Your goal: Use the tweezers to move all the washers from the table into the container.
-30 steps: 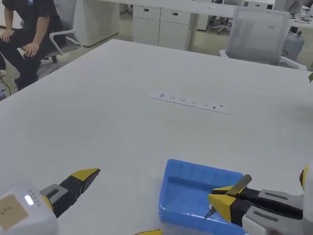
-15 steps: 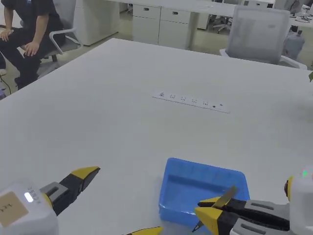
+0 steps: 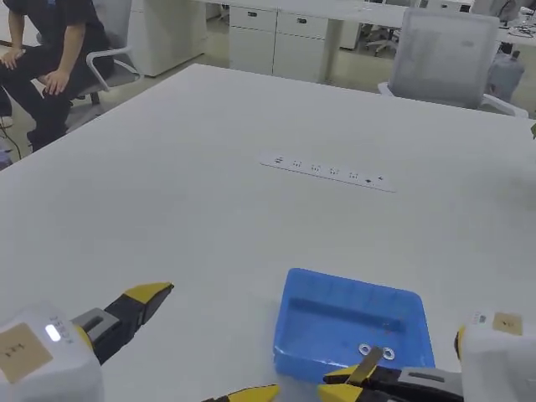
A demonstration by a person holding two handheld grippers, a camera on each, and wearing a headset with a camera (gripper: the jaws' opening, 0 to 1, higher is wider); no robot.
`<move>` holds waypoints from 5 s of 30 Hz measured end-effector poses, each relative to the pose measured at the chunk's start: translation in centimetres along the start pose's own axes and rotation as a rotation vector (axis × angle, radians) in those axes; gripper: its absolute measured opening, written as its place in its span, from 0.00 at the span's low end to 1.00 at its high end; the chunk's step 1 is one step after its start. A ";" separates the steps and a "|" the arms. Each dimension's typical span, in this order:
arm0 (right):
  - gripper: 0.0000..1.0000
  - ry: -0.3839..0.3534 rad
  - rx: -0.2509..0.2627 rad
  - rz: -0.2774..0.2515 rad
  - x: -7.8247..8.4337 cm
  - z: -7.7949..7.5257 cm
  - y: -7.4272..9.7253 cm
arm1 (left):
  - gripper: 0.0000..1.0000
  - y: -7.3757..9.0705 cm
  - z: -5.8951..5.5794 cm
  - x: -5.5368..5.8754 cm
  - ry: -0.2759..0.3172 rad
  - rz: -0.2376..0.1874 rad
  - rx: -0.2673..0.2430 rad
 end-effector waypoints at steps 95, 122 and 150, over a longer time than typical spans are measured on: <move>0.03 0.017 0.111 -0.142 -6.8 -4.6 1.7 | 0.80 0.2 0.0 -0.3 0.011 -0.015 0.000; 0.03 -0.017 0.178 -0.022 -4.0 -8.0 -0.9 | 0.79 0.2 0.0 -0.5 0.020 -0.021 0.002; 0.03 0.006 0.180 0.048 -2.5 -8.9 -1.8 | 0.79 0.1 0.0 -0.2 0.020 -0.017 0.002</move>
Point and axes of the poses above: the centre of the closed fingertips' face, and the gripper's own axes: y roughly backward along the fingers, z roughly to its left, x roughly out of its underside, the point moved 5 cm from there along y, roughly backward along the fingers, and after that the axes turned 4 degrees about -z, right-handed, at the moved point
